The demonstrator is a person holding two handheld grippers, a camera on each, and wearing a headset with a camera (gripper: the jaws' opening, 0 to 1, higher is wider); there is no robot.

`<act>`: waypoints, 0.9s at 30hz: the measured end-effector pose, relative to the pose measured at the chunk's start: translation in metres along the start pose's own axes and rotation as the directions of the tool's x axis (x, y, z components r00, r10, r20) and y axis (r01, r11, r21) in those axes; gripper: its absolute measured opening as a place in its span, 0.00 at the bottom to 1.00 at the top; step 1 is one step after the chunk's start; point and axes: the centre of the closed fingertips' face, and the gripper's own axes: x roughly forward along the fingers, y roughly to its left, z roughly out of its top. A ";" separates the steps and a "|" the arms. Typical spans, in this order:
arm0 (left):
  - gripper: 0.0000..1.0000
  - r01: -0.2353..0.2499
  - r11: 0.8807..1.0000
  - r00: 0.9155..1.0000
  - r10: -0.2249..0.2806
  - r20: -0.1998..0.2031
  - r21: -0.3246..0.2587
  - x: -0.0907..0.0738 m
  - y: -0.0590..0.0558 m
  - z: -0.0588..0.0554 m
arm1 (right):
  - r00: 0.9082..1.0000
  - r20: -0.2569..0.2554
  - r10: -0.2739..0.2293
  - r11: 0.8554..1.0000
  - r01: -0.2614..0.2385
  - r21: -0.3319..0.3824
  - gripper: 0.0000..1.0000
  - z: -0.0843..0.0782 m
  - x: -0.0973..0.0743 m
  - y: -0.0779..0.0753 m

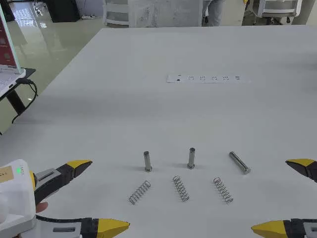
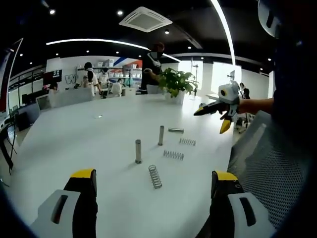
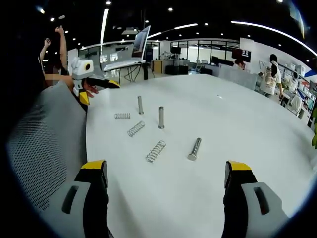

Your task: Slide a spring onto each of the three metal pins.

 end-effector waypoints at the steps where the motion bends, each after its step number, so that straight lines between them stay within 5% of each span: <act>1: 0.93 0.000 1.000 1.000 0.000 0.002 0.000 0.000 0.000 0.000 | 1.000 -0.001 0.000 1.000 0.000 -0.001 0.99 0.000 0.000 0.000; 27: 0.92 0.006 1.000 1.000 -0.006 -0.005 0.004 -0.002 0.006 -0.003 | 1.000 -0.011 -0.005 1.000 0.005 -0.004 0.99 0.000 0.001 0.001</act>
